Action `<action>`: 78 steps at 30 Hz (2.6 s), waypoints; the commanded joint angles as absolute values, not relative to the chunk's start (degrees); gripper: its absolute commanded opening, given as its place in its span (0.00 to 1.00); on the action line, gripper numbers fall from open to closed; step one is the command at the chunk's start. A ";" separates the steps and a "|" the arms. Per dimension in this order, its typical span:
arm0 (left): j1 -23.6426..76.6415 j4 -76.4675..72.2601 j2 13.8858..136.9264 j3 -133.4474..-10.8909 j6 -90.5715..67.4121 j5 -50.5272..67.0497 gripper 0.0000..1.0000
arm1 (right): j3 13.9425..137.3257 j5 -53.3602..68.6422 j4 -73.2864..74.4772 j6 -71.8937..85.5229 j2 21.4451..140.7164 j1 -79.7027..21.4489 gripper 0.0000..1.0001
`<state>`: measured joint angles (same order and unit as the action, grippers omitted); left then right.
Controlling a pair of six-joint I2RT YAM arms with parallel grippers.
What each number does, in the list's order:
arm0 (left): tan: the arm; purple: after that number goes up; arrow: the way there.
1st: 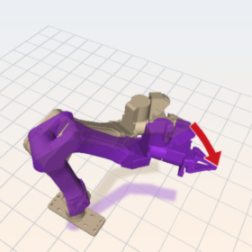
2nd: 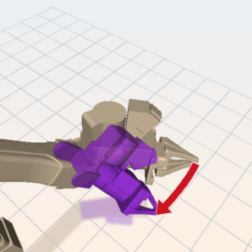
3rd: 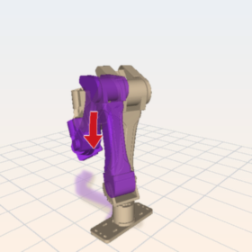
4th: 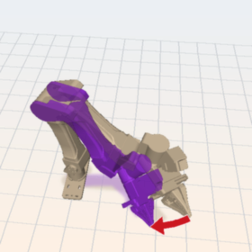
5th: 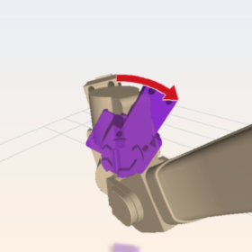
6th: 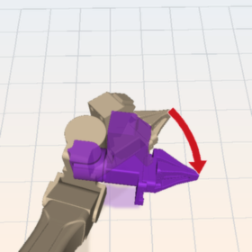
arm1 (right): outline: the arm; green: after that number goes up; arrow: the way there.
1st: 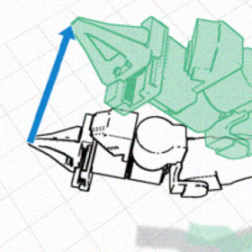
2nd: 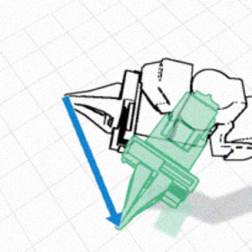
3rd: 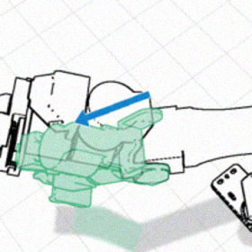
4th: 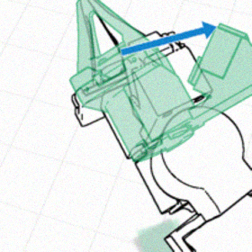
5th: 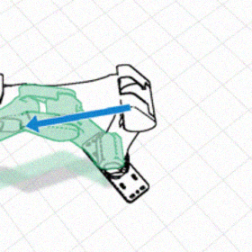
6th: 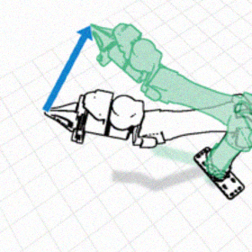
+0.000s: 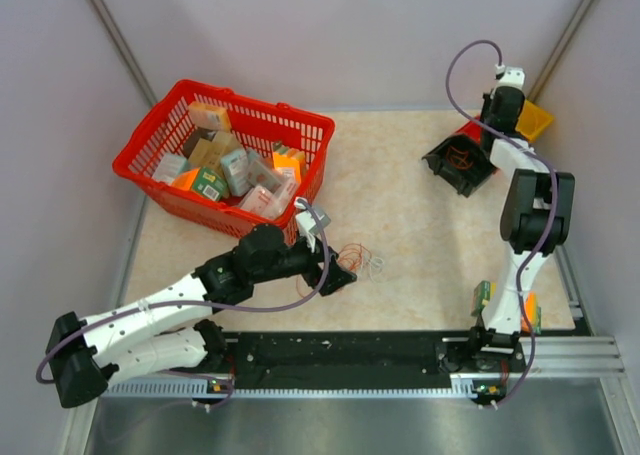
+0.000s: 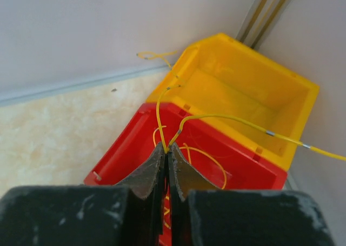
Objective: Untangle the cables
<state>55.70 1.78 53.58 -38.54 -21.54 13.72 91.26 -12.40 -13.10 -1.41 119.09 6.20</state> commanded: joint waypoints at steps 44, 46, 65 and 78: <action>55.28 0.62 54.40 -38.67 -21.01 16.26 0.81 | 112.33 13.89 27.16 26.81 120.77 15.03 0.43; 55.28 0.53 54.32 -38.41 -21.09 16.35 0.81 | 112.41 13.98 26.98 26.63 119.62 14.94 0.47; 54.84 0.70 50.89 -36.12 -18.98 16.08 0.83 | 110.66 16.87 25.14 27.42 119.44 14.77 0.26; 54.67 0.44 51.15 -36.39 -20.39 15.74 0.82 | 102.57 12.93 23.03 24.87 105.40 6.86 0.00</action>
